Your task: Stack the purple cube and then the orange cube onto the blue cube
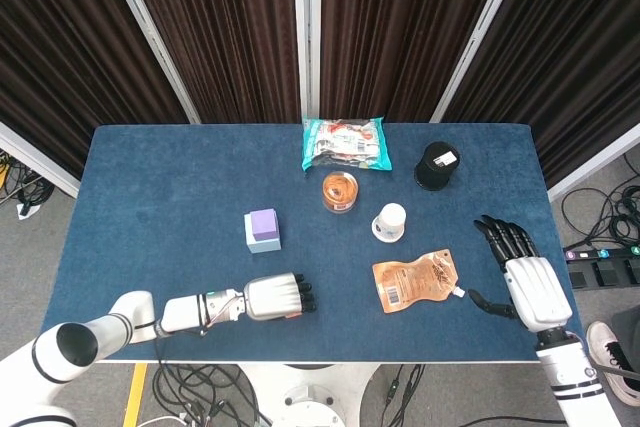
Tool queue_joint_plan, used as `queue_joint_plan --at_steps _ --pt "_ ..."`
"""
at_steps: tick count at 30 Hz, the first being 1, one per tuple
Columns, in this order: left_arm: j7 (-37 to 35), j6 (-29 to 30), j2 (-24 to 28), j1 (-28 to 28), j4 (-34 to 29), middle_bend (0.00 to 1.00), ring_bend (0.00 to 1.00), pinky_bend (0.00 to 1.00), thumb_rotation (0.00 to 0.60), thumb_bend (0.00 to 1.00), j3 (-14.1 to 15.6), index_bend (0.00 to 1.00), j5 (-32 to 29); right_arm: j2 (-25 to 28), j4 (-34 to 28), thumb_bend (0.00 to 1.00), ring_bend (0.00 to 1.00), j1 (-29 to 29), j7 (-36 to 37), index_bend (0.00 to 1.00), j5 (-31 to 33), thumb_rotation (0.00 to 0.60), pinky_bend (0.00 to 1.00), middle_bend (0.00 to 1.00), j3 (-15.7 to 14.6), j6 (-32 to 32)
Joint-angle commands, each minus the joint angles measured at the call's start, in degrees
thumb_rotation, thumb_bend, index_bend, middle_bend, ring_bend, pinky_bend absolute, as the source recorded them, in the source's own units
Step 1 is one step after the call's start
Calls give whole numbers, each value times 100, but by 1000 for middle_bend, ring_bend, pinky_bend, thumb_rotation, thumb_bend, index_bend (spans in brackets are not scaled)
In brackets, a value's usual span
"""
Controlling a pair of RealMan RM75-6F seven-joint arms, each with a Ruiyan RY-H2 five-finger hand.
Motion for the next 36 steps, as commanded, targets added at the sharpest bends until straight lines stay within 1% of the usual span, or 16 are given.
queue_joint_plan --at_steps 1,8,11,13,16,21,24,29,33,36 --pt "-12 15 -11 4 16 599 426 506 600 247 7 478 -18 2 -2 126 0 5 -3 0 14 600 0 36 5 -6" --pt "13 124 -37 44 50 618 434 517 600 281 38 494 -38 -2 -4 127 0 7 -18 0 51 600 0 36 23 2" --pt "46 181 57 38 -10 618 434 517 600 282 20 494 -63 -11 1 126 0 23 -37 0 75 600 0 36 22 -35" --pt "54 194 211 47 -164 618 434 518 600 282 -12 494 -134 -16 3 126 0 39 -48 0 108 600 0 36 28 -65" --pt "145 224 572 115 -565 618 434 518 600 283 -64 494 -286 -12 -5 127 0 52 -51 0 138 600 0 36 38 -85" --pt "453 103 1441 319 -1408 618 435 519 600 283 -141 493 -700 -5 -7 127 0 54 -42 0 130 600 0 36 28 -95" --pt "600 51 1947 443 -1802 619 436 520 600 283 -125 493 -874 -17 -3 127 0 53 -67 0 114 600 0 36 17 -93" --pt "741 -73 2529 635 -2051 623 438 521 600 283 -86 494 -1099 -64 0 127 0 46 -156 0 86 600 0 36 -2 -71" --pt "768 -145 2708 735 -2010 623 439 521 600 283 -140 495 -1228 -92 -4 127 0 49 -214 0 91 600 0 36 -6 -71" --pt "728 -249 2739 785 -1956 623 439 521 600 282 -292 495 -1440 -108 1 127 0 50 -250 0 107 600 0 36 -9 -75"
